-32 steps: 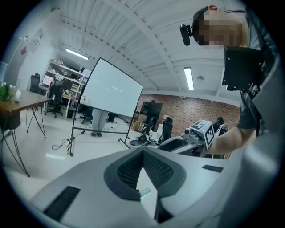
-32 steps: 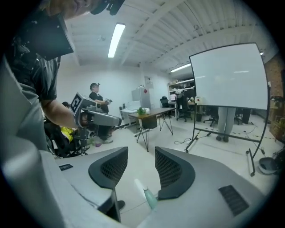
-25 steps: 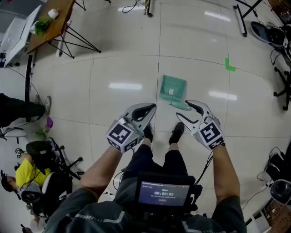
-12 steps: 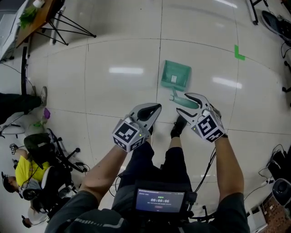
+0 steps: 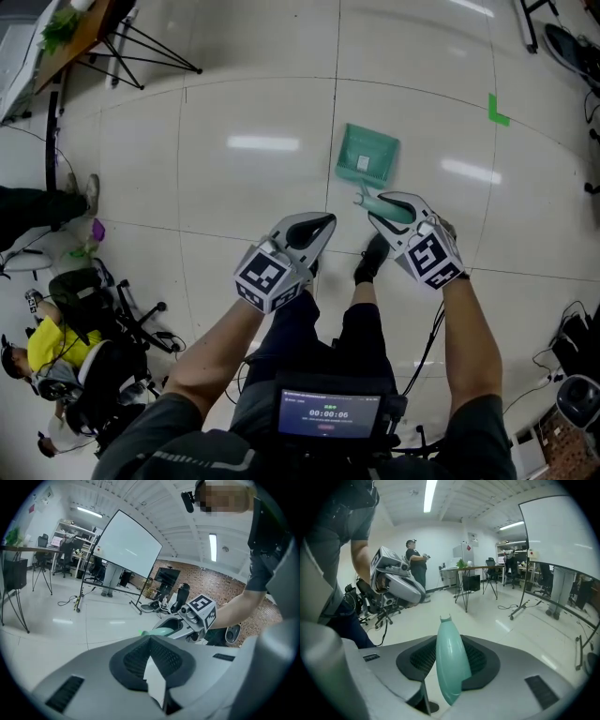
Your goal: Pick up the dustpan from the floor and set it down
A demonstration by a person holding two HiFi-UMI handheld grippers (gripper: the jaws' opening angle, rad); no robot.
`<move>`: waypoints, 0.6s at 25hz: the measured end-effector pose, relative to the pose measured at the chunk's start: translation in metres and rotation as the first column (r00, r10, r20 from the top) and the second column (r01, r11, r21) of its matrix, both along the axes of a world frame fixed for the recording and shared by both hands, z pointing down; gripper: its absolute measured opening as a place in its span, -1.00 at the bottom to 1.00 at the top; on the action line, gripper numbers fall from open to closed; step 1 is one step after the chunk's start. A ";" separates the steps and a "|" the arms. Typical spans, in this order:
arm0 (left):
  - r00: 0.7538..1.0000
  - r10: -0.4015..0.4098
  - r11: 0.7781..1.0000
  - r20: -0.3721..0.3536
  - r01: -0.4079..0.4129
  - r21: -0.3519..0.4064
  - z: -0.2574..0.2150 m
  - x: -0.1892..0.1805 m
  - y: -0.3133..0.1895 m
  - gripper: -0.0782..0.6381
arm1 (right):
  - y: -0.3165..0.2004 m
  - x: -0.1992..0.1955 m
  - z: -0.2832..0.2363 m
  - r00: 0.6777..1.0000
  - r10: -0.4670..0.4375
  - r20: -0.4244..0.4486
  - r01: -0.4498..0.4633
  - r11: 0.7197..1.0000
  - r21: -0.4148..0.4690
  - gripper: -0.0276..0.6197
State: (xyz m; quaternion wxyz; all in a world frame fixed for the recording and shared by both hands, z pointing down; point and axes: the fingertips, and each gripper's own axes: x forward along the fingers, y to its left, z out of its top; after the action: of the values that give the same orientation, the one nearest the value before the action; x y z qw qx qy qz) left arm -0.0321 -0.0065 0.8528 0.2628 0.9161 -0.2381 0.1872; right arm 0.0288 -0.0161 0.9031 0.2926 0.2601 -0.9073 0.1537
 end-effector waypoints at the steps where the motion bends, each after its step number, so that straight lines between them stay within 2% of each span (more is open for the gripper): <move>1: 1.000 -0.002 1.000 -0.003 0.002 0.006 -0.010 -0.002 0.000 -0.71 | -0.002 -0.002 -0.009 1.000 0.007 0.010 -0.008 1.000 0.008 -0.43; 4: 0.999 -0.038 0.999 -0.032 0.039 0.012 -0.058 -0.015 -0.004 -0.71 | -0.008 -0.010 -0.058 0.999 0.023 0.039 -0.025 0.999 0.046 -0.43; 6: 0.996 -0.058 0.998 -0.066 0.060 0.026 -0.107 -0.023 -0.008 -0.71 | -0.011 -0.014 -0.110 0.998 0.022 0.057 -0.026 0.997 0.078 -0.44; 10: 0.990 -0.044 0.996 -0.134 0.054 0.076 -0.238 -0.033 0.000 -0.71 | 0.006 -0.023 -0.254 0.992 0.024 0.124 -0.039 0.991 0.124 -0.44; 15: 0.978 0.009 0.979 -0.210 0.034 0.200 -0.400 -0.038 0.002 -0.71 | 0.017 -0.023 -0.429 0.983 0.042 0.178 -0.081 0.973 0.216 -0.44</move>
State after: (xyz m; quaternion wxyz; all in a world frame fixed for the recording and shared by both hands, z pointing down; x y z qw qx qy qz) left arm -0.0701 -0.0044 0.4531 0.1928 0.9512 -0.2326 0.0627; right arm 0.0062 0.0010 0.4741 0.1773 0.3050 -0.9321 0.0824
